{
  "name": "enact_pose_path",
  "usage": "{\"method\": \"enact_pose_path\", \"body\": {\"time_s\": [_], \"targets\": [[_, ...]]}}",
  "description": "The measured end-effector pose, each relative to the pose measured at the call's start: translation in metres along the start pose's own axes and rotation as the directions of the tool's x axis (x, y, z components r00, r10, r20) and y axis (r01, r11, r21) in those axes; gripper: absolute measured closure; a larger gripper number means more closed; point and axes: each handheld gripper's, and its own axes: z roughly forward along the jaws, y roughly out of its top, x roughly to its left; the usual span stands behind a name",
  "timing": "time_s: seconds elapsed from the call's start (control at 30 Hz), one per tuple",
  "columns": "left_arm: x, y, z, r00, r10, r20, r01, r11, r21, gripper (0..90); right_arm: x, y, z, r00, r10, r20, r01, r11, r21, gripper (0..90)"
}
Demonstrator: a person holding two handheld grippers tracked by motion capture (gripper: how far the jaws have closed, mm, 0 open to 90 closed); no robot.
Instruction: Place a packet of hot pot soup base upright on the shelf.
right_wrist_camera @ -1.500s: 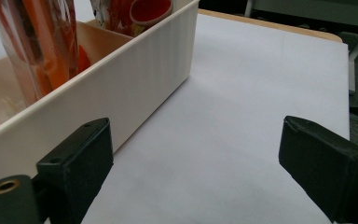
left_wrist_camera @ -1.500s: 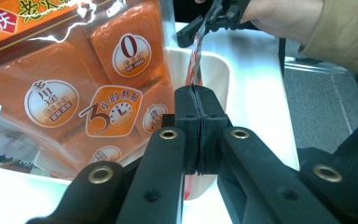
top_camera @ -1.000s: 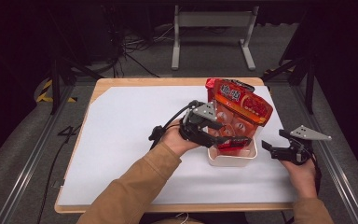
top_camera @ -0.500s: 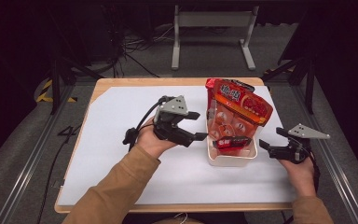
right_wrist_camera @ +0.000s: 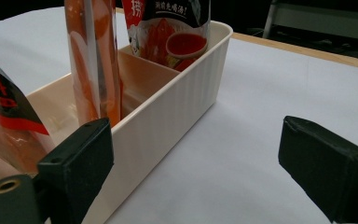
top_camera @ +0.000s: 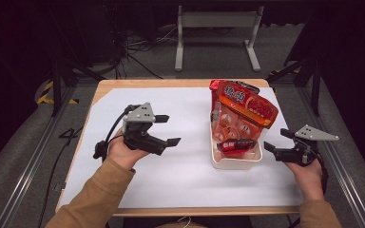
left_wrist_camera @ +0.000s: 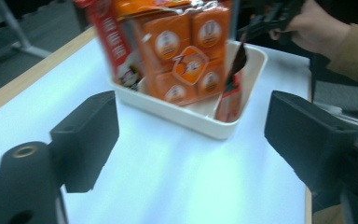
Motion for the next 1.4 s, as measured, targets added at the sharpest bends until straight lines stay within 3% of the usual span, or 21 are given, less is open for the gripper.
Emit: {"method": "enact_pose_path", "body": {"time_s": [0.3, 0.37, 0.53, 0.73, 0.97, 1.0, 1.1, 1.27, 1.4], "targets": [[0.015, -0.032, -0.022, 0.9957, -0.055, -0.074, 0.056, 0.9984, 0.009, 10.6, 0.002, 0.002, 0.0, 0.9999, -0.015, -0.004, 0.015, 1.0, 0.003, 10.2], [0.019, -0.045, -0.03, 0.9915, -0.064, -0.113, 0.065, 0.9978, 0.01, 8.8, 0.002, 0.002, 0.001, 0.9999, -0.015, -0.007, 0.015, 1.0, 0.003, 10.1], [0.023, -0.067, -0.037, 0.9838, -0.078, -0.162, 0.08, 0.9968, 0.008, 4.9, 0.002, 0.002, 0.0, 0.9996, -0.028, -0.008, 0.028, 1.0, -0.004, 10.0], [0.031, -0.093, -0.045, 0.9749, -0.141, -0.172, 0.14, 0.99, -0.021, 3.5, 0.002, 0.0, 0.0, 0.9997, -0.024, -0.007, 0.024, 1.0, -0.004, 9.6], [0.04, -0.121, -0.044, 0.9597, -0.196, -0.202, 0.193, 0.9806, -0.034, 2.6, 0.002, -0.002, 0.001, 0.9997, -0.024, -0.008, 0.024, 1.0, -0.001, 9.1], [0.04, -0.121, -0.044, 0.9597, -0.196, -0.202, 0.193, 0.9806, -0.034, 2.5, 0.002, -0.002, 0.001, 0.9997, -0.024, -0.008, 0.024, 1.0, -0.001, 9.1], [0.043, -0.134, -0.034, 0.9464, -0.192, -0.26, 0.196, 0.9806, -0.01, 0.8, 0.001, -0.005, 0.004, 0.9995, -0.026, -0.016, 0.026, 1.0, -0.001, 9.1], [0.05, -0.145, -0.032, 0.9455, -0.19, -0.264, 0.19, 0.9814, -0.025, 0.1, 0.001, -0.008, 0.006, 0.9993, -0.019, -0.031, 0.019, 1.0, -0.001, 9.1], [0.052, -0.149, -0.032, 0.9434, -0.216, -0.252, 0.212, 0.9763, -0.044, 0.0, -0.001, -0.009, 0.007, 0.9993, -0.009, -0.035, 0.009, 1.0, -0.001, 8.5]]}}
